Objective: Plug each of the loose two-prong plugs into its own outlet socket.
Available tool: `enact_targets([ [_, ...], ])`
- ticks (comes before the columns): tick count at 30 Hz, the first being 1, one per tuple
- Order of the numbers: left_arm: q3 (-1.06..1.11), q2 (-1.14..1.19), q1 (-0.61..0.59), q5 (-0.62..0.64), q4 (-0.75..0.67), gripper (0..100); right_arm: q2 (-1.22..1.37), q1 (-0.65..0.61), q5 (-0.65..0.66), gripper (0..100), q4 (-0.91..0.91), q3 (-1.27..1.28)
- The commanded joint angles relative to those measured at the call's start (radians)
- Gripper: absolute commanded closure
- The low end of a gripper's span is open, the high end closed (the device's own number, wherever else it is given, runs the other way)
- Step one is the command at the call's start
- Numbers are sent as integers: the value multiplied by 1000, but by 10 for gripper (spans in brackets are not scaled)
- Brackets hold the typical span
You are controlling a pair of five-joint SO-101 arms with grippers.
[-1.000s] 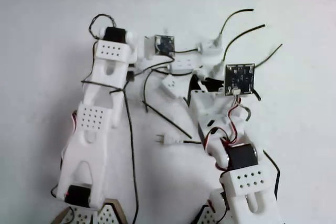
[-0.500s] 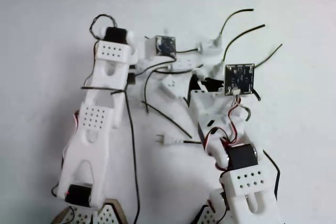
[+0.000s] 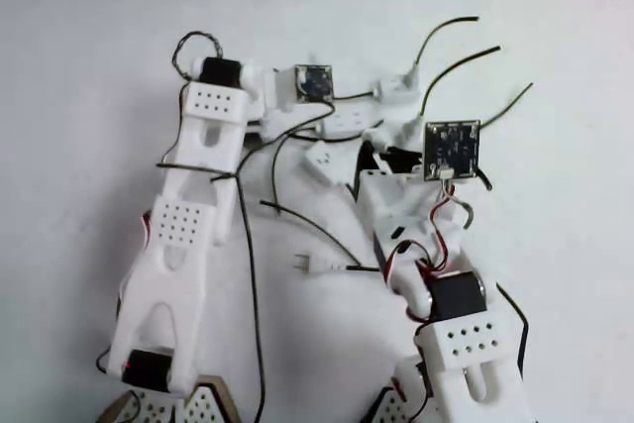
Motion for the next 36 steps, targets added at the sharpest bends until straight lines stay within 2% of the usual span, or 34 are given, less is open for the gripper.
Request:
enact_targets([
  [1, -9, 7, 22, -41, 71, 756, -18, -5, -2, 981, 4, -9],
  [6, -9, -64, 44, -109, 247, 928, -18, -5, -2, 981, 4, -9],
  [8, 0, -77, 47, -100, 255, 976, -18, -4, -2, 981, 4, -9],
  [16, -3, -114, 44, 32, 258, 978, -18, -2, -2, 981, 4, -9],
  [22, 2, -249, 33, 164, 259, 978, -18, -2, -2, 981, 4, -9],
  [28, 15, -358, 7, 232, 261, 979, -18, -1, -2, 981, 4, -9],
  [31, 138, -455, 1, 230, 261, 979, -18, -1, -2, 981, 4, -9],
  [36, 525, -714, 5, 224, 258, 978, -18, -1, -2, 981, 4, -9],
])
